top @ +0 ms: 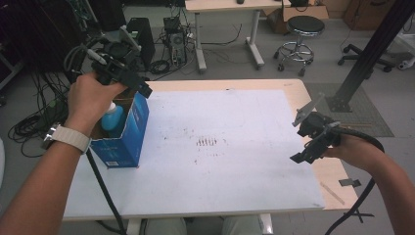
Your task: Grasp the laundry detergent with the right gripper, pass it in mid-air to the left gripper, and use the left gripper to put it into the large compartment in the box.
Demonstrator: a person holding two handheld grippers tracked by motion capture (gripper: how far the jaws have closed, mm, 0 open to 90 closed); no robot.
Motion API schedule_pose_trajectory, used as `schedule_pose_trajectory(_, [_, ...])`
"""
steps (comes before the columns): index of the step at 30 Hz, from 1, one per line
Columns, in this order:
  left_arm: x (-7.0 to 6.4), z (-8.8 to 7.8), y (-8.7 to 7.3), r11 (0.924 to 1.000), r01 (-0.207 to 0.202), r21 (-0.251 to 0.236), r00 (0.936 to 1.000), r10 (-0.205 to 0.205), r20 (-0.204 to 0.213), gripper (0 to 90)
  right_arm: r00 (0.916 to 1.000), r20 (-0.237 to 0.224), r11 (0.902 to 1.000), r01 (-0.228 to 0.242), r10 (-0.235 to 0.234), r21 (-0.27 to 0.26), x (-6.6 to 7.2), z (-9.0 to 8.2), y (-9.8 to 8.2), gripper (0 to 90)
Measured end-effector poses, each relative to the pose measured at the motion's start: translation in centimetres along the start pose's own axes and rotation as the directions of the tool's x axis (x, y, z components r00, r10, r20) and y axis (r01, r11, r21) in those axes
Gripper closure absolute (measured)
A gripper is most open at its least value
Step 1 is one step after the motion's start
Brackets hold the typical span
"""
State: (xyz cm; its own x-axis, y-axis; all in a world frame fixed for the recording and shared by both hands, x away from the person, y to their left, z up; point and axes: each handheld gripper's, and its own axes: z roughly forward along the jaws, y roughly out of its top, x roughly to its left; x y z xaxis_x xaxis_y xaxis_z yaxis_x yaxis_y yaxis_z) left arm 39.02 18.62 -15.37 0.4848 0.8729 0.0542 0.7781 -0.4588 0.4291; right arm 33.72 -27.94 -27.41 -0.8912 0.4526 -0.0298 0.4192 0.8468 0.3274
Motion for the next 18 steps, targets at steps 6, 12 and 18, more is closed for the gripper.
schedule_pose_trajectory(6, [-1.3, 0.7, 1.3, 0.9983, -0.057, 0.014, 0.9980, 0.057, 0.027, 8.4, 1.0000, -0.001, 1.0000, 0.005, -0.005, 0.001, 0.0, 0.0, 0.3, 7.9])
schedule_pose_trajectory(12, [-2.5, 1.5, 2.5, 0.9940, -0.106, 0.027, 0.9936, 0.105, 0.043, 8.3, 1.0000, -0.004, 1.0000, 0.002, -0.002, 0.004, -0.2, 0.0, 0.5, 7.8])
schedule_pose_trajectory(18, [-3.7, 2.3, 3.7, 0.9873, -0.156, 0.032, 0.9858, 0.153, 0.069, 8.3, 1.0000, -0.004, 1.0000, 0.002, -0.002, 0.002, -0.3, 0.0, 0.6, 7.8])
